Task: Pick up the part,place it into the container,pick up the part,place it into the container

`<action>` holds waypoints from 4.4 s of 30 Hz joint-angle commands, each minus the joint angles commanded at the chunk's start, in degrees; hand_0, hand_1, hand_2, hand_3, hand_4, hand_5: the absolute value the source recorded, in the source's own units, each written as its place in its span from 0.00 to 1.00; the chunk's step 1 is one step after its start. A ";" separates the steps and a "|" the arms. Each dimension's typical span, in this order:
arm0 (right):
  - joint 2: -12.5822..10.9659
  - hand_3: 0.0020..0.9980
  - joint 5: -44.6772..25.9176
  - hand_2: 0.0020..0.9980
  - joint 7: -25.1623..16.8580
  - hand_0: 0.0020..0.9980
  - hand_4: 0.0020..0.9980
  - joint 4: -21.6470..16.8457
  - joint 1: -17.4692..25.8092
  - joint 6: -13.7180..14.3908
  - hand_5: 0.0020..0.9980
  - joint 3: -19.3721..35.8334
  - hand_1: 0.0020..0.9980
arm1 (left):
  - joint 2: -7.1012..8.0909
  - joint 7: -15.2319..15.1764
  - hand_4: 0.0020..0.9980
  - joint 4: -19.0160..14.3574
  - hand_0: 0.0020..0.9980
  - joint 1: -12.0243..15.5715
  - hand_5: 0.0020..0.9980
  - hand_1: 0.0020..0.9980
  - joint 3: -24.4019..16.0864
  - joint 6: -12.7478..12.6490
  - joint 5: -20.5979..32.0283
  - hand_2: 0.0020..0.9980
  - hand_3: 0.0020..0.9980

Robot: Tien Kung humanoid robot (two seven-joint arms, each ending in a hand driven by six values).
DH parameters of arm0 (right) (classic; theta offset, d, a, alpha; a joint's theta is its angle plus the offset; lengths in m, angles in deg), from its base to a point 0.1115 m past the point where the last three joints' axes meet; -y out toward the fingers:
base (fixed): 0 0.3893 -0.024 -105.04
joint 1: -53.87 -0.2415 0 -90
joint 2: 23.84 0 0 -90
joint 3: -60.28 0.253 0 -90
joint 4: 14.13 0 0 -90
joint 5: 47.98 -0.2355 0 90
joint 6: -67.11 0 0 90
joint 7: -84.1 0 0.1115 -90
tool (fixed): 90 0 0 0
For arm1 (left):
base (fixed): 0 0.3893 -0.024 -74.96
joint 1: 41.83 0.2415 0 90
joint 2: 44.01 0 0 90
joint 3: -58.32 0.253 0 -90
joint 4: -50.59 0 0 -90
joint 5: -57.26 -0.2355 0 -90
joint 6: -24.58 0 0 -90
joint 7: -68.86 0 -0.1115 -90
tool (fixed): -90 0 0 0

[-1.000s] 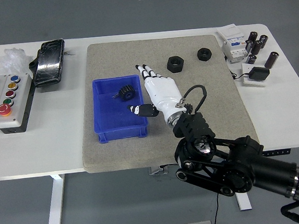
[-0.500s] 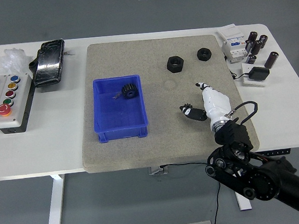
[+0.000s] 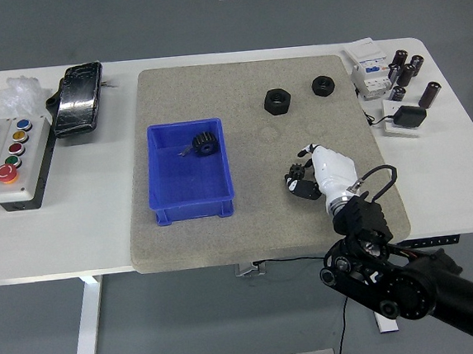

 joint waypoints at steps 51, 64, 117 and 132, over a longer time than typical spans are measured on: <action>-1.60 0.93 3.02 0.88 0.00 0.34 0.62 -7.03 -4.24 -11.83 0.21 1.68 0.63 | -0.07 0.16 0.64 0.00 0.67 0.04 0.52 0.58 -0.41 -0.07 -0.34 0.56 0.66; 1.38 0.94 -4.23 0.88 0.00 0.35 0.69 -4.12 -9.12 -12.65 0.22 -9.75 0.63 | -0.10 0.14 0.64 0.00 0.67 -0.38 0.52 0.58 0.08 0.02 -0.15 0.55 0.66; 2.61 0.33 0.02 0.37 0.00 0.29 0.21 -2.90 -13.08 -2.61 0.00 -10.57 0.42 | -0.26 0.21 0.65 0.00 0.67 -0.36 0.47 0.58 -0.25 -0.01 -0.32 0.55 0.66; 5.21 1.00 2.73 0.99 0.00 0.82 0.73 -7.45 -15.70 -9.85 0.28 -17.21 0.94 | -0.24 0.31 0.65 0.00 0.67 -0.40 0.47 0.58 -0.16 -0.03 -0.23 0.55 0.66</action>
